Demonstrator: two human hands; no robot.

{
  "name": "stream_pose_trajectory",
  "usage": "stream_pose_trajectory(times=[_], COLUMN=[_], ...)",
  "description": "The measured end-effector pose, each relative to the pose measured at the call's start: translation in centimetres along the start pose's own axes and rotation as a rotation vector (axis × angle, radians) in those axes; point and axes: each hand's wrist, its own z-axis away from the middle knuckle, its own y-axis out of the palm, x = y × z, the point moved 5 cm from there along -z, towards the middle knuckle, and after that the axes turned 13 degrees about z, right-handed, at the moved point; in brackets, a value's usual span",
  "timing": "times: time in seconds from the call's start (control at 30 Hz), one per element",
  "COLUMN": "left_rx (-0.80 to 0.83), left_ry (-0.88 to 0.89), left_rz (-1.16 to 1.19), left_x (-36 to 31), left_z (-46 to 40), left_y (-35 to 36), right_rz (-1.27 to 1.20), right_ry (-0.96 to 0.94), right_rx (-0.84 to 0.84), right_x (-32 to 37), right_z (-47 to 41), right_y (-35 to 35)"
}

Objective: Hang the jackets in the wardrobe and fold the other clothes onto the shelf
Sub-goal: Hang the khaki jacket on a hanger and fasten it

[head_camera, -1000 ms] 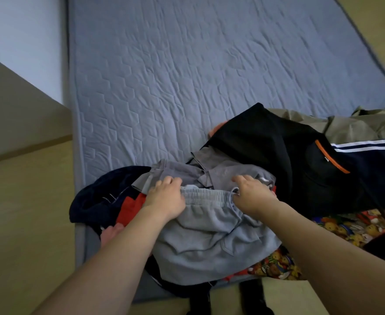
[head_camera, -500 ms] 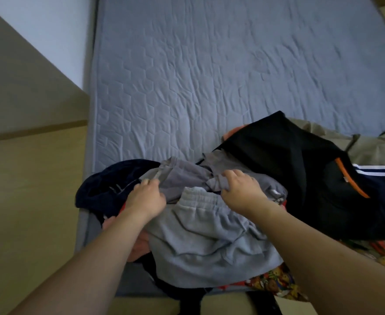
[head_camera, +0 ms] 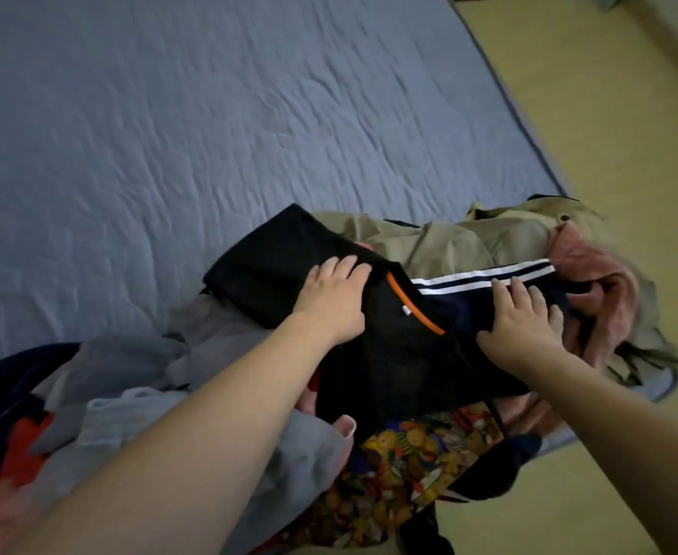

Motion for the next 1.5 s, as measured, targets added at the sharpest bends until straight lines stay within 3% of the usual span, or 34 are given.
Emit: stream_pose_trajectory(times=[0.2, 0.3, 0.4, 0.5, 0.57, 0.63, 0.7, 0.73, 0.8, 0.87, 0.97, 1.03, 1.13, 1.17, 1.23, 1.3, 1.33, 1.43, 1.47, 1.5], left_rx=[0.143, 0.365, 0.606, 0.696, 0.657, 0.374, 0.040, 0.020, 0.151, 0.216, 0.152, 0.137, 0.075, 0.017, -0.137, -0.259, -0.192, 0.328, 0.343, 0.244], left_ry=[0.146, 0.143, -0.206, -0.649, -0.676, -0.419, -0.048, 0.053, 0.003, -0.126, -0.098, 0.012, -0.019, -0.029, -0.035, -0.083, -0.131, -0.232, -0.237, -0.258], left_rz=[-0.260, -0.317, -0.585, -0.765, -0.766, -0.564, -0.162, 0.036, 0.255, 0.109, -0.010, 0.192, 0.860, 0.978, 1.080, 1.141, 1.083, 0.527, 0.362, 0.284], left_x=[-7.4, -5.6, 0.2, 2.1, -0.9, -5.7, -10.8, -12.6, -14.0, -13.1, -12.2, -11.9, -11.2, -11.0, -10.6, -9.7, -9.0, -6.9, -6.1, -5.2], left_z=[-7.1, -5.7, -2.1, -0.7, -3.0, -6.5, -9.4, -10.5, -12.4, -13.5, -13.5, -12.5, -9.8, -8.4, -5.5, -3.2, -2.5, -1.7, -2.0, -2.7], left_y=[5.8, 8.1, 8.2, 6.1, 6.1, 6.8, 7.2, 7.4, 8.7, 9.8, 9.6, 8.7, 5.3, 4.0, 2.0, 0.5, 0.2, 1.4, 1.2, 0.2], right_rz=[0.013, -0.119, -0.252, -0.138, -0.140, -0.249, -0.422, -0.490, -0.554, -0.568, -0.535, -0.518, -0.404, -0.331, -0.211, -0.310, -0.476, -1.038, -1.110, -1.176], right_ry=[-0.090, -0.091, 0.051, -0.005, -0.086, -0.100, -0.030, 0.003, 0.021, 0.015, 0.053, 0.060, 0.005, -0.025, -0.116, -0.198, -0.214, -0.237, -0.290, -0.348], right_rx=[0.007, -0.016, -0.027, 0.055, 0.100, 0.148, 0.163, 0.155, 0.171, 0.188, 0.066, 0.001, 0.067, 0.073, 0.008, -0.141, -0.208, -0.175, -0.169, -0.152], right_x=[-5.2, -6.3, -8.9, -10.0, -9.7, -9.7, -10.2, -10.5, -11.0, -11.3, -11.9, -11.8, -11.0, -10.4, -8.7, -6.6, -5.6, -2.3, -0.9, 0.4], right_z=[-4.2, -5.6, -6.7, -7.0, -7.1, -7.4, -7.7, -8.0, -8.4, -8.6, -9.3, -9.7, -10.3, -10.5, -10.7, -10.3, -10.0, -9.1, -8.5, -8.0], right_y=[3.0, 3.5, 3.4, 4.1, 4.3, 4.6, 4.8, 5.0, 5.5, 5.7, 5.1, 4.4, 3.8, 3.5, 2.2, -0.4, -1.9, -6.7, -8.5, -10.2])
